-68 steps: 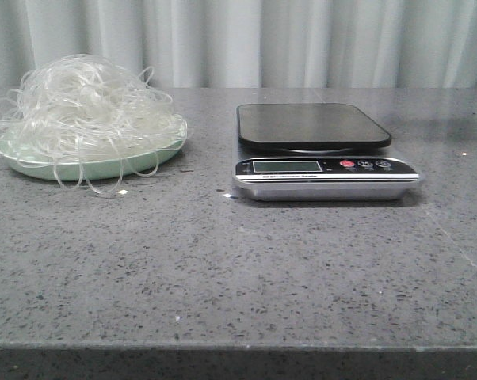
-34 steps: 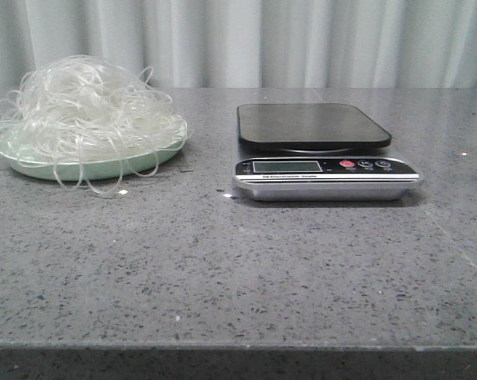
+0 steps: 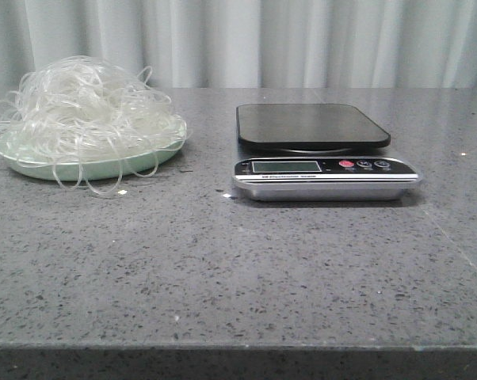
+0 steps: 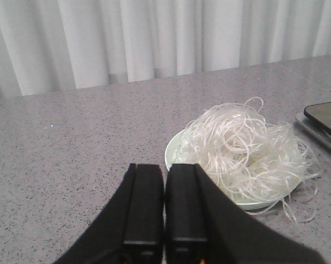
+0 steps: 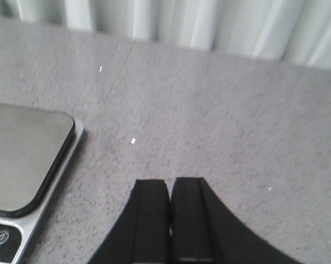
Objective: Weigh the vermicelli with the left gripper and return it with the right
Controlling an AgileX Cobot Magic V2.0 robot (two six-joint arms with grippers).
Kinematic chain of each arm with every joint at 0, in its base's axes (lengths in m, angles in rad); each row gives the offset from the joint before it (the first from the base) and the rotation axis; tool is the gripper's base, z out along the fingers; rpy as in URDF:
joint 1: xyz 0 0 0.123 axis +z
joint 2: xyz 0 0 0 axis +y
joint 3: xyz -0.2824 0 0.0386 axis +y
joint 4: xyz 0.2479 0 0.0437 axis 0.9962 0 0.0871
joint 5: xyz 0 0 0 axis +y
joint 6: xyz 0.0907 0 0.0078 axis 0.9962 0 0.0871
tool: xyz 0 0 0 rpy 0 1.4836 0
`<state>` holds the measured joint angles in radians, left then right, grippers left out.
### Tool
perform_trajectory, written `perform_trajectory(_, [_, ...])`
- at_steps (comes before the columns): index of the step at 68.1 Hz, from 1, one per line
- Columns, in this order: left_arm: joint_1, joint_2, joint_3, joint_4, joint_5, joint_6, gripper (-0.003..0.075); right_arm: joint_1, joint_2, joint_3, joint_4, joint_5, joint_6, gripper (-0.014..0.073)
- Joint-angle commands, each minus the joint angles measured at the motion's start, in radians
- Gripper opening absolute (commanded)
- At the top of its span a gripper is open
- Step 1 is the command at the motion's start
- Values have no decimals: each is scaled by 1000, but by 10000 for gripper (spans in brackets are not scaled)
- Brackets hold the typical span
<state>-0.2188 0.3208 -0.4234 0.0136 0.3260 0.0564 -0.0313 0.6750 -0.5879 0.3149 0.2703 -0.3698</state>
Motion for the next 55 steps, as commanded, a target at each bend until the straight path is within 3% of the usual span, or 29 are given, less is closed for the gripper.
perform_trajectory(1, [2,6,-25,-4,-73,-7,136,-5,-113,48,-6,-157,1,153])
perform_trajectory(29, [2,6,-25,-4,-63,-7,136,-5,-488,256,-5,-181,1,153])
perform_trajectory(55, [2,6,-25,-4,-63,-7,136,-5,-528,278,42,-156,1,153])
